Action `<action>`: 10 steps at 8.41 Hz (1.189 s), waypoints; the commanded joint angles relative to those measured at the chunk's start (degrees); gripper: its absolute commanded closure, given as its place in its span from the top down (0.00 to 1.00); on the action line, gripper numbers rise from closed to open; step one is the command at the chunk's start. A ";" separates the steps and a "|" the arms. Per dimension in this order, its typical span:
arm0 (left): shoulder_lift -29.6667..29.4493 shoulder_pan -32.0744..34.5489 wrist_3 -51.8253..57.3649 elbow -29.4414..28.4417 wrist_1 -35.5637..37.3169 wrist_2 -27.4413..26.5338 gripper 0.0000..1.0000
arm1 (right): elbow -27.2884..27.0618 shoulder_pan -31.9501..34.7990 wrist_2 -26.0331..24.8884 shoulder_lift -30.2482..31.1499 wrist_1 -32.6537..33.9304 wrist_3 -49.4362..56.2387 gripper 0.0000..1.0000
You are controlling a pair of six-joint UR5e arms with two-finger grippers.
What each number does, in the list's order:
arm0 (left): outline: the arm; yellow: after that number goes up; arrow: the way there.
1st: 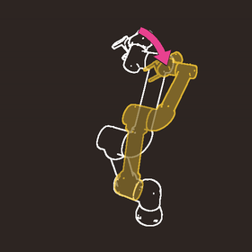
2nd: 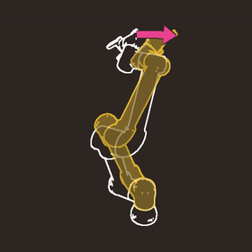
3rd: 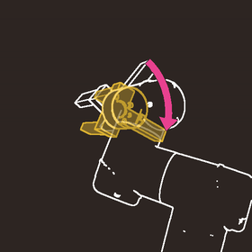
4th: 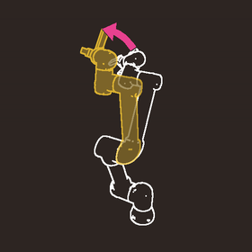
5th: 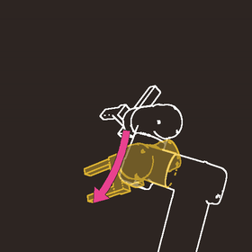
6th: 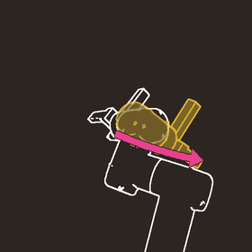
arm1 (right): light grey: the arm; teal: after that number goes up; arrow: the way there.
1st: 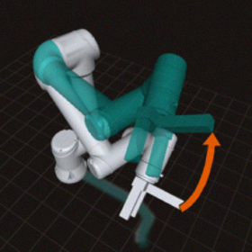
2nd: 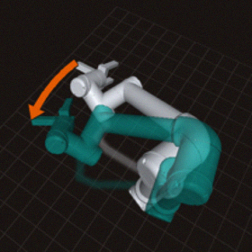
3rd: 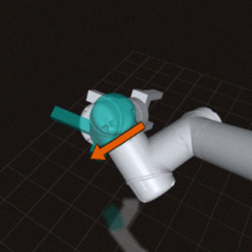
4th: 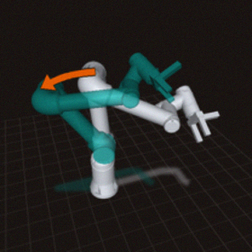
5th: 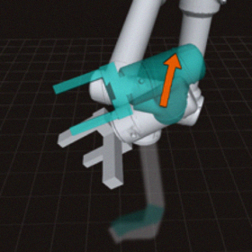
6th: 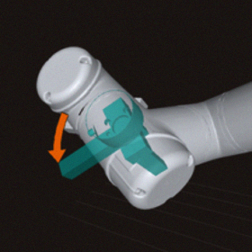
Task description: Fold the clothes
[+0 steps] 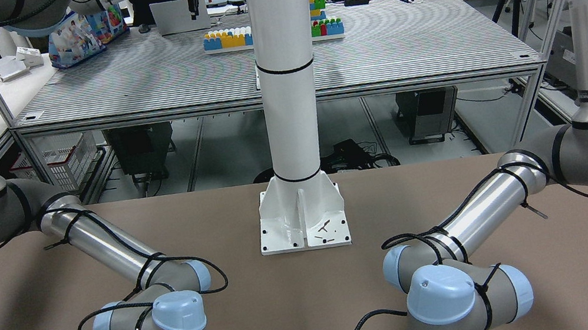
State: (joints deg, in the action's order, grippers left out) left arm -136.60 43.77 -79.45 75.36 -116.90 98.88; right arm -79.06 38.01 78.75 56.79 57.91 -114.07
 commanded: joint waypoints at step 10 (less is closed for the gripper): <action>12.36 5.42 9.53 7.93 0.00 3.68 1.00 | -1.97 10.82 19.03 6.38 -1.04 46.23 0.95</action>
State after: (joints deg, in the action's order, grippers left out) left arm -130.91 45.68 -76.82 79.56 -116.90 100.52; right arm -80.76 42.79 89.81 58.84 56.78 -82.49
